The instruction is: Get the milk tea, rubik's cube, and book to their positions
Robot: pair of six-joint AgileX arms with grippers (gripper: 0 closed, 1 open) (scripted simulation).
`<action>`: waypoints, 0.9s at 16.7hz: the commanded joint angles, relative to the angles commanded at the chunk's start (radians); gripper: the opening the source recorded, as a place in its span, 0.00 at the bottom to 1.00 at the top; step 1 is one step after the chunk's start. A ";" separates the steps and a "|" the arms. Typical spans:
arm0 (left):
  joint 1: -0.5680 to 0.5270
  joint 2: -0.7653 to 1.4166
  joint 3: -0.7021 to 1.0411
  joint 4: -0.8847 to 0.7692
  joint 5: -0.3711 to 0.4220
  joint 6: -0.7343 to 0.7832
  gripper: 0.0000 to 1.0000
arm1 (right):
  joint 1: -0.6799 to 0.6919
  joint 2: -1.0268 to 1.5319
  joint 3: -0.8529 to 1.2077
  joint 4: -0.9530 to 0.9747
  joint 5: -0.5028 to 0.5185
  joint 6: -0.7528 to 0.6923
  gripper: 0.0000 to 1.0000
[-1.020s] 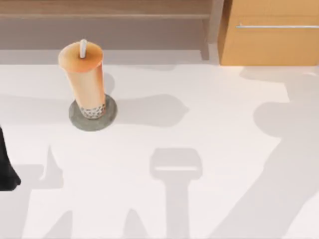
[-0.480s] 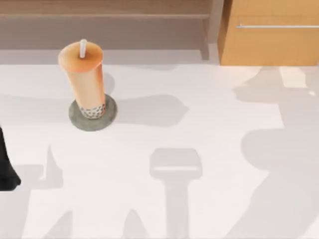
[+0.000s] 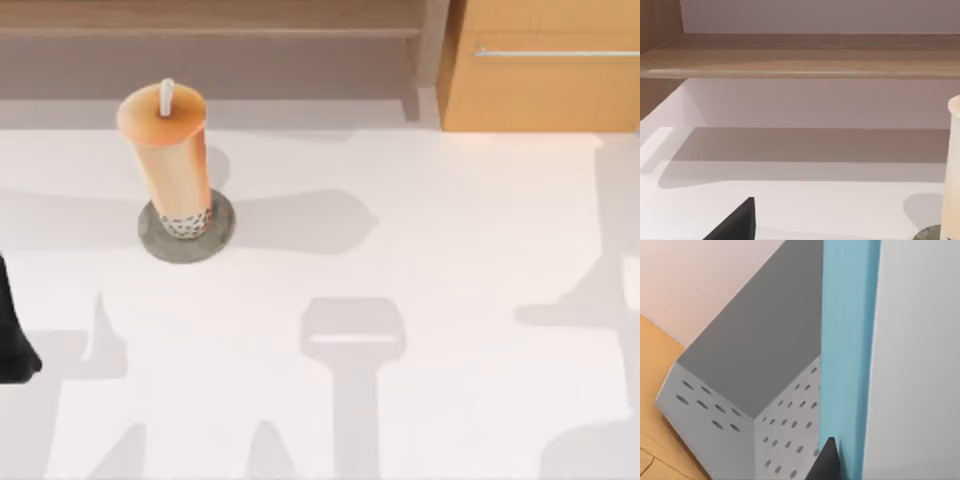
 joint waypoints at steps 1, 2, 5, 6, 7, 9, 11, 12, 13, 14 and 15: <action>0.000 0.000 0.000 0.000 0.000 0.000 1.00 | -0.015 -0.036 -0.088 0.003 -0.010 0.064 0.00; 0.000 0.000 0.000 0.000 0.000 0.000 1.00 | -0.029 -0.067 -0.176 0.005 -0.021 0.123 0.00; 0.000 0.000 0.000 0.000 0.000 0.000 1.00 | -0.064 -0.131 -0.424 0.010 -0.055 0.269 0.00; 0.000 0.000 0.000 0.000 0.000 0.000 1.00 | -0.074 -0.144 -0.496 0.012 -0.066 0.306 0.00; 0.000 0.000 0.000 0.000 0.000 0.000 1.00 | -0.082 -0.153 -0.560 0.014 -0.076 0.335 0.00; 0.000 0.000 0.000 0.000 0.000 0.000 1.00 | -0.097 -0.164 -0.660 0.017 -0.093 0.378 0.00; 0.000 0.000 0.000 0.000 0.000 0.000 1.00 | -0.107 -0.167 -0.720 0.017 -0.106 0.401 0.00; 0.000 0.000 0.000 0.000 0.000 0.000 1.00 | -0.109 -0.167 -0.735 0.016 -0.109 0.406 0.00; 0.000 0.000 0.000 0.000 0.000 0.000 1.00 | -0.110 -0.167 -0.739 0.016 -0.110 0.408 0.00; 0.000 0.000 0.000 0.000 0.000 0.000 1.00 | -0.110 -0.167 -0.739 0.016 -0.110 0.408 0.00; 0.000 0.000 0.000 0.000 0.000 0.000 1.00 | -0.110 -0.167 -0.739 0.016 -0.110 0.408 0.00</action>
